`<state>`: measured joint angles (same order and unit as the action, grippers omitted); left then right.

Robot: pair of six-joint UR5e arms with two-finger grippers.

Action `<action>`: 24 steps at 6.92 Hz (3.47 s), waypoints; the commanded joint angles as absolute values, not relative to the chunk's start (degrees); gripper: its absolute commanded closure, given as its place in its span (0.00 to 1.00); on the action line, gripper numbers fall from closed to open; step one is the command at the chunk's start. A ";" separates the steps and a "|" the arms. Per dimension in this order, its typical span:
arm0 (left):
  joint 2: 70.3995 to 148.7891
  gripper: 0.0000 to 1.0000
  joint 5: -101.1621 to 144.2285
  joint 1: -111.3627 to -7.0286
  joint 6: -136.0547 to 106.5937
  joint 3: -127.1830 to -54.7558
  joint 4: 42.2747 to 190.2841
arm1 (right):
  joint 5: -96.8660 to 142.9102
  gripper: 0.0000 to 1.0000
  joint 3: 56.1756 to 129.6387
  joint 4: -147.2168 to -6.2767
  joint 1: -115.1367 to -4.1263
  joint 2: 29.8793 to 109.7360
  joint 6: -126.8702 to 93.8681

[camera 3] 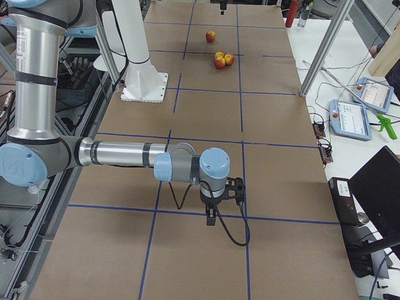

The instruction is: Stack apples

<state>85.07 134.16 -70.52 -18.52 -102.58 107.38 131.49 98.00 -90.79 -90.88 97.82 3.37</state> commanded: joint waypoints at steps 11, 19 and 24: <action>82.70 0.00 125.95 -50.36 -39.55 -96.86 126.03 | 131.48 0.00 98.00 -90.79 -90.88 97.82 3.34; 86.88 1.00 128.48 -49.13 -50.03 -109.23 117.64 | 131.48 0.00 98.00 -90.79 -90.88 97.82 3.43; 111.97 1.00 127.97 -43.87 -63.37 -98.80 104.06 | 131.48 0.00 98.00 -90.79 -90.88 97.82 3.43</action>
